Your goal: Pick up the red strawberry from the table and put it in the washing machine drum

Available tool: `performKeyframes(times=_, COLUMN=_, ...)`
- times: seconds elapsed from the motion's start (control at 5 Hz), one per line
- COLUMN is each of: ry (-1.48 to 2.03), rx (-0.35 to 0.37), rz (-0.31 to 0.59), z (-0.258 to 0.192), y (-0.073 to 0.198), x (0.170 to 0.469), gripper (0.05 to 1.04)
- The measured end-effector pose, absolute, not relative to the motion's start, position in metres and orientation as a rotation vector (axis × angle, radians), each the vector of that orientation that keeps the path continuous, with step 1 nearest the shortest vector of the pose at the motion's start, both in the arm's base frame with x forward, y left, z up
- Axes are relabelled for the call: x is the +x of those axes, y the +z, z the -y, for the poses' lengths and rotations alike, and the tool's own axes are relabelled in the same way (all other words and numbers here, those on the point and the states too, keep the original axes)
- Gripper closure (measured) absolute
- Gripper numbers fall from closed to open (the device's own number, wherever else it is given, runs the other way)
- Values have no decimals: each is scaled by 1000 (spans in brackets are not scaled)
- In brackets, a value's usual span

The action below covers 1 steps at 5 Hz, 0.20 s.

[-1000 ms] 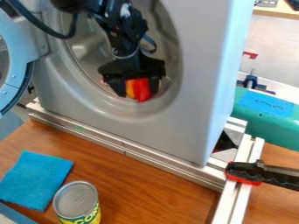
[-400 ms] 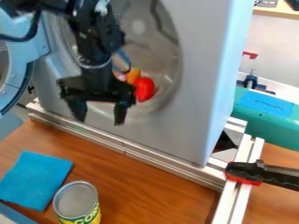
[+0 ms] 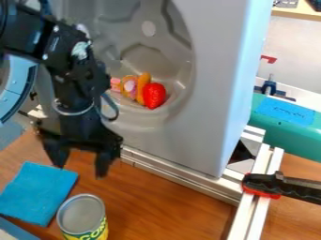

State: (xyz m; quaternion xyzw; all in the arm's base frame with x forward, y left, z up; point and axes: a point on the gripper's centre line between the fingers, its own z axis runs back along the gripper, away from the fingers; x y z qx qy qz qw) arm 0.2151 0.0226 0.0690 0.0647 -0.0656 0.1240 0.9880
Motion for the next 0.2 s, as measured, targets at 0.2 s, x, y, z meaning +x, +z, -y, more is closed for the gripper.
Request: performKeyframes(times=0.2, ry=227, rx=140, rz=120, z=-27, y=70, x=205, gripper=83)
